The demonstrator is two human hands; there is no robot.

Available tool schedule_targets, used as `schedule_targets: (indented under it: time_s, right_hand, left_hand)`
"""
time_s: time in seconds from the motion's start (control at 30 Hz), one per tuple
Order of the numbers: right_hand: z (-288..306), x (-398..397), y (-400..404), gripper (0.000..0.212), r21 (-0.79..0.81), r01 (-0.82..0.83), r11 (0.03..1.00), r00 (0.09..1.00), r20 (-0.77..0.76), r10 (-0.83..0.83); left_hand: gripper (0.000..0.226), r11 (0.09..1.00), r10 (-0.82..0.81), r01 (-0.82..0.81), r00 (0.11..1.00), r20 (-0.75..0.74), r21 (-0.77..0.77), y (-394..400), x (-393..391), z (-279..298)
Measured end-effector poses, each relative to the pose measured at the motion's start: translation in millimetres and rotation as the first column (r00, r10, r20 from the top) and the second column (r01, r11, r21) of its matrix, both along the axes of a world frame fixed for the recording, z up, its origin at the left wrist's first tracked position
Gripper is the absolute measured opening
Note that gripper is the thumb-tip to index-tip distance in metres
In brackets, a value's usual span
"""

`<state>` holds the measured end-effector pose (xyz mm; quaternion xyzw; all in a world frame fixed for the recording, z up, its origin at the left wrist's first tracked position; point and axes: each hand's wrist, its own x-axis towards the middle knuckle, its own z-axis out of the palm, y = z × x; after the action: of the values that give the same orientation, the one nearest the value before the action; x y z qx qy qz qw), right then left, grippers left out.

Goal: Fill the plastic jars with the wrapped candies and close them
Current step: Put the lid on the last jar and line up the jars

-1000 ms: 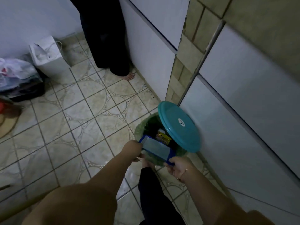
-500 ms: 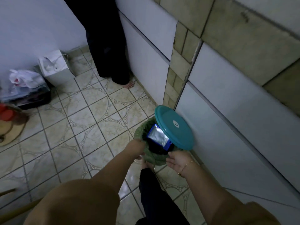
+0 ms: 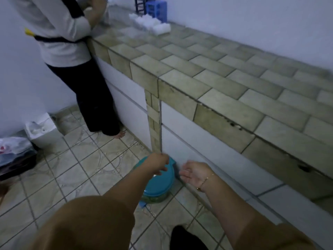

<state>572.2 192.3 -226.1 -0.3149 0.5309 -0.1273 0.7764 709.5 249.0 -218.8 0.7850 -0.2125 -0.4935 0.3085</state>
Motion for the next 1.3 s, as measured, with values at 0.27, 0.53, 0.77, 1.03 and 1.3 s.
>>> schedule_targets:
  time_s: [0.27, 0.53, 0.77, 1.03, 1.3]
  right_hand:
    - [92, -90, -40, 0.039, -0.174, 0.208, 0.963, 0.972, 0.148, -0.183]
    - [145, -245, -86, 0.038, -0.325, 0.447, 0.833, 0.891, 0.24, -0.384]
    - [160, -389, -104, 0.033, -0.384, 0.547, 0.744, 0.836, 0.212, -0.505]
    - [143, -516, -147, 0.034, -0.782, -0.007, 0.624, 0.73, -0.43, -0.531]
    - [113, -563, -178, 0.042, -0.579, -0.549, 0.603, 0.436, -0.814, -0.385]
  left_hand:
    - [0.017, 0.949, -0.11, 0.118, 0.993, 0.046, -0.293, -65, -89, 87]
    - [0.011, 0.81, -0.278, 0.286, 0.956, 0.094, -0.513, -139, -251, 132]
    - [0.012, 0.72, -0.477, 0.477, 0.868, 0.139, -0.504, -184, -397, 133]
    - [0.023, 0.592, -0.617, 0.668, 0.735, 0.28, -0.451, -226, -525, 121]
    - [0.049, 0.162, -0.524, 0.985, 0.135, 0.841, -0.057, -248, -571, 117]
